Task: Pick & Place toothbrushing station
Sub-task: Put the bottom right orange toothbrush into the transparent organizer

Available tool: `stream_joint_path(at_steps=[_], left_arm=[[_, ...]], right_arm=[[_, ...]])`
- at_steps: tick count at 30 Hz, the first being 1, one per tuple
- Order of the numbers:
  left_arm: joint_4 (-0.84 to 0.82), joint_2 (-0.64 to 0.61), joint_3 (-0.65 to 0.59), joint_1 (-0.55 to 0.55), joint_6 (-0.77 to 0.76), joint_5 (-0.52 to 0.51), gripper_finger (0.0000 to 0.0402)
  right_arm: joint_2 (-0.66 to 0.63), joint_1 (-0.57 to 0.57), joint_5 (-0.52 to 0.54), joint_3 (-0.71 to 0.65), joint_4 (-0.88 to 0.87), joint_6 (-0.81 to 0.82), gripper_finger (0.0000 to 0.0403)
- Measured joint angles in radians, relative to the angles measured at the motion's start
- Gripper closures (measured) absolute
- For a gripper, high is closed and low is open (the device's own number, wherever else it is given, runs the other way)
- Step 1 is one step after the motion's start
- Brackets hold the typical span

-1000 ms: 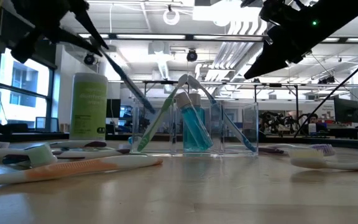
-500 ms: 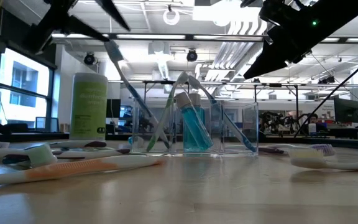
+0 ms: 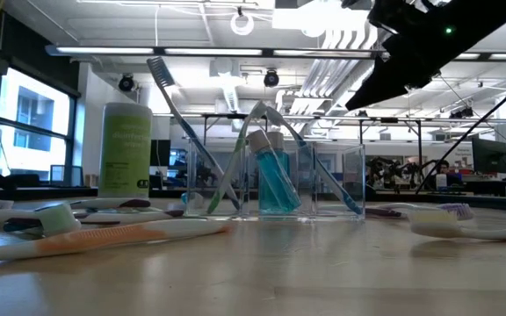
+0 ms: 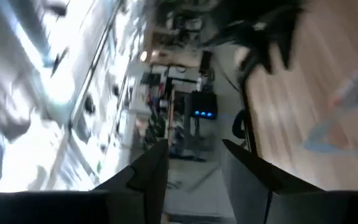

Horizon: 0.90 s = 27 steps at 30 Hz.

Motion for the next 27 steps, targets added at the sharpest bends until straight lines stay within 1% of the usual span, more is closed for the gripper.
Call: stream_joint_path(at_steps=[2, 6, 9, 11, 13, 15, 17, 20, 22, 24, 27], left_arm=[[0.011, -0.02, 0.0, -0.009, -0.05, 0.019, 0.0266], [0.009, -0.051, 0.0, -0.016, -0.174, 0.119, 0.0273], [0.002, -0.071, 0.0, -0.017, -0.244, 0.123, 0.0281], [-0.029, -0.087, 0.0, -0.018, -0.314, 0.118, 0.0287], [-0.086, -0.102, 0.0, -0.027, -0.407, 0.122, 0.0294], [-0.161, -0.113, 0.0, -0.037, -0.506, 0.151, 0.03], [-0.24, -0.117, 0.0, -0.047, -0.608, 0.198, 0.0302], [-0.318, -0.118, 0.0, -0.055, -0.764, 0.267, 0.0303], [-0.36, -0.118, 0.0, -0.055, -0.866, 0.336, 0.0303], [-0.397, -0.118, 0.0, -0.054, -0.963, 0.428, 0.0301], [-0.427, -0.118, 0.0, -0.055, -1.068, 0.577, 0.0296]], right_arm=[[0.0, 0.012, -0.001, 0.0, -0.001, -0.009, 0.0283], [0.0, 0.049, 0.001, 0.0, 0.0, -0.036, 0.0283], [-0.013, 0.096, -0.011, 0.0, 0.0, -0.062, 0.0283], [-0.026, 0.131, -0.063, 0.0, 0.002, -0.085, 0.0283], [-0.041, 0.167, -0.149, 0.0, 0.003, -0.1, 0.0283], [-0.054, 0.202, -0.247, 0.0, 0.022, -0.102, 0.0283], [-0.061, 0.232, -0.34, 0.0, 0.052, -0.086, 0.0283], [-0.061, 0.273, -0.444, 0.0, 0.105, -0.052, 0.0283], [-0.06, 0.293, -0.491, 0.0, 0.126, -0.05, 0.0283], [-0.05, 0.308, -0.495, 0.0, 0.148, -0.044, 0.0283], [-0.031, 0.321, -0.455, 0.0, 0.159, -0.021, 0.028]])
